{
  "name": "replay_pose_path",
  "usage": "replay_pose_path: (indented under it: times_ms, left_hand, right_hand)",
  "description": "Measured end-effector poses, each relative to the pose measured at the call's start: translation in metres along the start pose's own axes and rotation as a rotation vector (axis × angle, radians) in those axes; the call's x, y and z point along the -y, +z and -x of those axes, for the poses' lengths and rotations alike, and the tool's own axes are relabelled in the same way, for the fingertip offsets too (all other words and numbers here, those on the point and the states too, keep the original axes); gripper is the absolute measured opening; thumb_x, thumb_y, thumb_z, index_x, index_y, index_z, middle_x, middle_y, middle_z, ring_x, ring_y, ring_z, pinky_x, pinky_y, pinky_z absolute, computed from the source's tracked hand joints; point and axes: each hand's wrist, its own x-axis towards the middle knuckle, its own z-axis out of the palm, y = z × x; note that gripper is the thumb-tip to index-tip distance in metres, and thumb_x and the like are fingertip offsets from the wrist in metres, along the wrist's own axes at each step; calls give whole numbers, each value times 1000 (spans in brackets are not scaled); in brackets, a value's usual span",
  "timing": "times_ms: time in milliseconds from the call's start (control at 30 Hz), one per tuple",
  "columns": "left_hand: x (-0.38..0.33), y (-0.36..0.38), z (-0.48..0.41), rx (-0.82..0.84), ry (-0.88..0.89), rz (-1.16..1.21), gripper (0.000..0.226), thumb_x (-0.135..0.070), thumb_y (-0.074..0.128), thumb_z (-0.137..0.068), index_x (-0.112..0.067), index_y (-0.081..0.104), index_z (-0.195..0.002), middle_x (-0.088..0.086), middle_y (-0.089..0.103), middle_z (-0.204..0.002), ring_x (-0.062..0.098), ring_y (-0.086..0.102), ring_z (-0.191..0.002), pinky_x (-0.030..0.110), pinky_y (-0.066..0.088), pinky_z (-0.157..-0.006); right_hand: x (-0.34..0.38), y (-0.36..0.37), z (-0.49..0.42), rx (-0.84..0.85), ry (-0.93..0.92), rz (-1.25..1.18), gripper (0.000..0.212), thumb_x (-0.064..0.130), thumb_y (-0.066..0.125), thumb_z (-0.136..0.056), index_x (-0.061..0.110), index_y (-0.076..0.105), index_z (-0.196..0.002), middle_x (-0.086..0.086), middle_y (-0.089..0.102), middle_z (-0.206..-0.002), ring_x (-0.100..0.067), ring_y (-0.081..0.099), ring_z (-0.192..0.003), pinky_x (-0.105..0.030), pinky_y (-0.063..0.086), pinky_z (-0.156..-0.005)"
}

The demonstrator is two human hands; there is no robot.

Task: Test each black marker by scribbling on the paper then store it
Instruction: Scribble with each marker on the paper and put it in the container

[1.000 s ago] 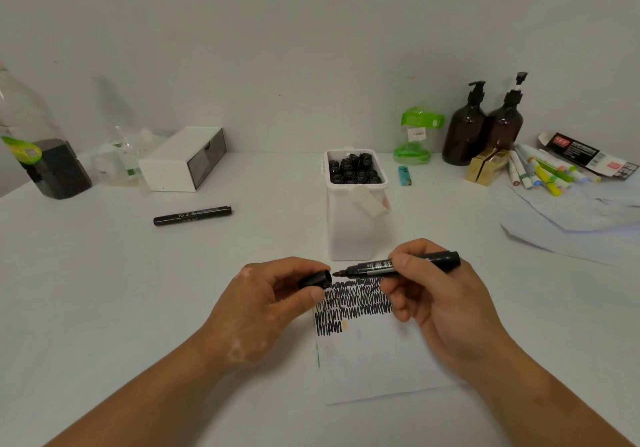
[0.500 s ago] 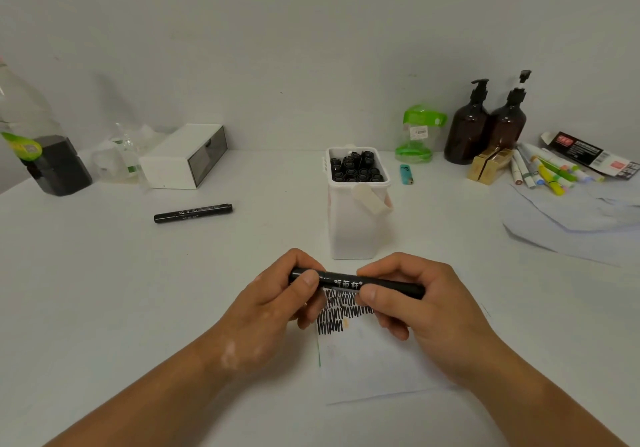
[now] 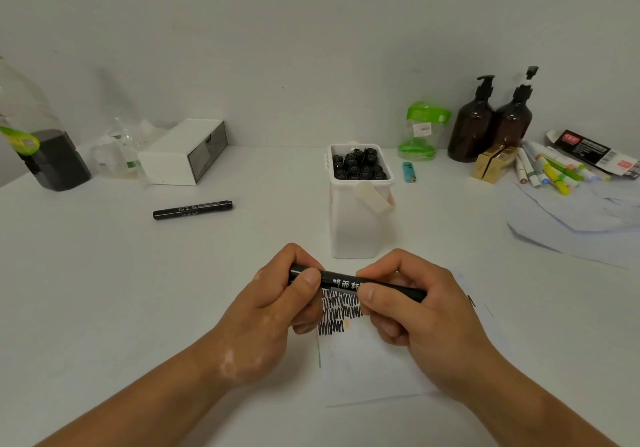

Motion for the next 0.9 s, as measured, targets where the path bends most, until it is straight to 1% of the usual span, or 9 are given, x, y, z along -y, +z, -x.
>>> replay_pose_path:
  times_ms: [200, 333, 433, 533, 600, 667, 767, 833, 900]
  left_hand:
    - [1, 0, 1, -8, 19, -63, 32, -40, 45, -95, -8, 47, -89, -5, 39, -57, 22, 33, -57, 33, 36, -60]
    - [2, -2, 0, 7, 4, -98, 30, -44, 46, -95, -15, 50, -94, -2, 51, -60, 21, 45, -62, 31, 42, -66]
    - [2, -1, -2, -13, 5, -4, 25, -36, 60, -91, -15, 54, -101, 5, 66, -70, 22, 58, -67, 28, 49, -68]
    - [6, 2, -3, -58, -9, 224, 34, -23, 70, -83, -14, 60, -114, 15, 71, -77, 26, 66, -74, 31, 52, -70]
    - [8, 5, -4, -81, -28, 324, 37, -20, 72, -80, -14, 65, -115, 15, 72, -78, 25, 69, -77, 31, 53, -72]
    - [10, 7, -4, -91, -49, 368, 34, -22, 72, -78, -14, 70, -112, 11, 72, -77, 23, 69, -77, 30, 53, -71]
    - [9, 6, -6, -139, -47, 255, 33, -33, 73, -78, -18, 74, -106, 4, 68, -75, 17, 63, -72, 28, 52, -70]
    - [6, 2, -6, -169, -10, 101, 30, -41, 70, -80, -21, 74, -102, 2, 70, -85, 17, 64, -75, 28, 52, -72]
    - [3, -1, -4, -154, 43, -46, 26, -43, 61, -88, -23, 69, -102, 2, 73, -98, 16, 68, -83, 25, 54, -73]
  right_hand:
    - [-1, 2, 0, 4, -7, -4, 3, 12, 70, -77, 12, 69, -80, -9, 59, -60, -16, 41, -48, -23, 34, -44]
    - [0, -1, 0, 22, -18, 44, 4, 16, 71, -78, 17, 70, -82, 0, 62, -59, -14, 44, -49, -21, 37, -46]
    - [2, -1, -2, 1, -27, 52, 15, 28, 77, -70, 22, 73, -84, 3, 62, -59, -14, 45, -51, -20, 39, -47]
    - [-1, 0, -4, -37, -10, 14, 26, 36, 79, -65, 22, 70, -85, -8, 63, -62, -18, 48, -53, -24, 41, -47]
    - [-3, 2, -4, -46, 18, -26, 28, 39, 81, -64, 22, 70, -84, -12, 67, -64, -21, 53, -55, -27, 45, -49]
    - [-4, 4, -4, -47, 33, -70, 28, 39, 82, -63, 23, 71, -83, -13, 70, -67, -22, 58, -57, -27, 48, -51]
    - [-4, 5, -4, -45, 2, -27, 23, 38, 82, -64, 23, 75, -80, -7, 73, -70, -16, 62, -59, -24, 50, -54]
    - [-4, 4, -3, -47, -30, 109, 17, 36, 82, -68, 23, 78, -78, -2, 74, -70, -13, 64, -61, -22, 51, -59]
    - [-5, 3, -3, -59, -65, 217, 5, 25, 83, -76, 24, 79, -78, -1, 77, -74, -13, 69, -68, -19, 53, -67]
